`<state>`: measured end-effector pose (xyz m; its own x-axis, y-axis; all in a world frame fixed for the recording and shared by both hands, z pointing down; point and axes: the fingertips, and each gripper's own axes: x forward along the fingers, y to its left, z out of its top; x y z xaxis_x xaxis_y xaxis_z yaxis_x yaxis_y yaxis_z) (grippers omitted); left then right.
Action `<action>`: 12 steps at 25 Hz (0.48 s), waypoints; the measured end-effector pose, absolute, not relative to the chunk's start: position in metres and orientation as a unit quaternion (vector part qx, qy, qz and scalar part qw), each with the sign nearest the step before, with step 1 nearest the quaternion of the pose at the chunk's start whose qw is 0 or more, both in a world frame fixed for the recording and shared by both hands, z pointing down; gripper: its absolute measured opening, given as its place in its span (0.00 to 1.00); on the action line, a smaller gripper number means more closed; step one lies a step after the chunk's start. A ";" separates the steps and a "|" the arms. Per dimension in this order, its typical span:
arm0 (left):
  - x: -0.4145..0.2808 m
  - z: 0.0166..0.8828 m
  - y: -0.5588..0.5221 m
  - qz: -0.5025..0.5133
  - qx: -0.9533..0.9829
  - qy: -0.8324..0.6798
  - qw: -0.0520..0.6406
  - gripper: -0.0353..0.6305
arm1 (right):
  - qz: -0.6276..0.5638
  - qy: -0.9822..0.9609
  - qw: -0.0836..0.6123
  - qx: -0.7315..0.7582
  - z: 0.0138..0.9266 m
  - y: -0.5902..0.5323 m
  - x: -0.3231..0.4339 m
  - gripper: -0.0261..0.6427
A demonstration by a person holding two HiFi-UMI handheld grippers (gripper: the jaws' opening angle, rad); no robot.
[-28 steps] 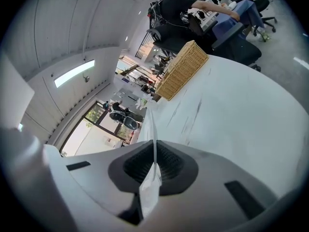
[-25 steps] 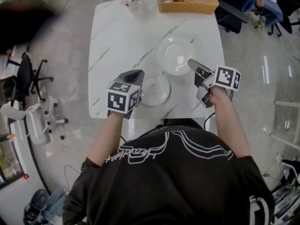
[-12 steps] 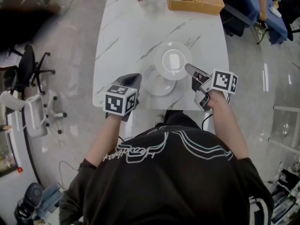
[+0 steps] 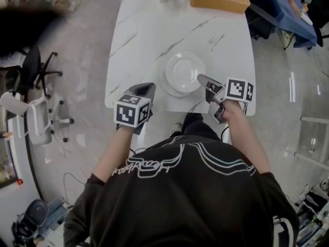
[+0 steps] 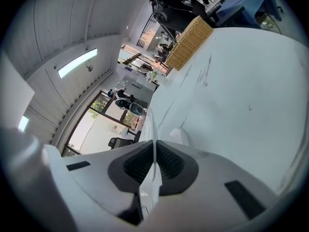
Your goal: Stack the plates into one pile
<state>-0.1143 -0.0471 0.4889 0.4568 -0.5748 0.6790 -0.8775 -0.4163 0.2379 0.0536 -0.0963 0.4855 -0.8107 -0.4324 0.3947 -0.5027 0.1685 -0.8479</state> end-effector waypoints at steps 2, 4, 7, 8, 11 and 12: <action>-0.116 0.493 -0.042 0.259 0.800 -0.453 0.297 0.09 | 0.573 -0.760 0.032 0.304 0.491 -0.093 0.050 0.09; -0.116 0.496 -0.039 0.260 0.799 -0.453 0.298 0.09 | 0.578 -0.757 0.033 0.303 0.496 -0.092 0.048 0.09; -0.118 0.498 -0.033 0.261 0.798 -0.453 0.300 0.09 | 0.585 -0.752 0.032 0.302 0.502 -0.090 0.045 0.09; -0.119 0.498 -0.031 0.261 0.798 -0.454 0.300 0.09 | 0.587 -0.750 0.033 0.303 0.504 -0.089 0.044 0.09; -0.126 0.502 -0.026 0.264 0.795 -0.456 0.301 0.09 | 0.593 -0.745 0.032 0.304 0.510 -0.087 0.040 0.10; -0.128 0.503 -0.024 0.265 0.794 -0.457 0.301 0.09 | 0.595 -0.744 0.031 0.303 0.511 -0.087 0.038 0.10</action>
<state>-0.1278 -0.0245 0.5031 0.4425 -0.5662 0.6954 -0.8849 -0.4014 0.2363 0.0385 -0.0866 0.5115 -0.8150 -0.4132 0.4064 -0.4870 0.1083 -0.8667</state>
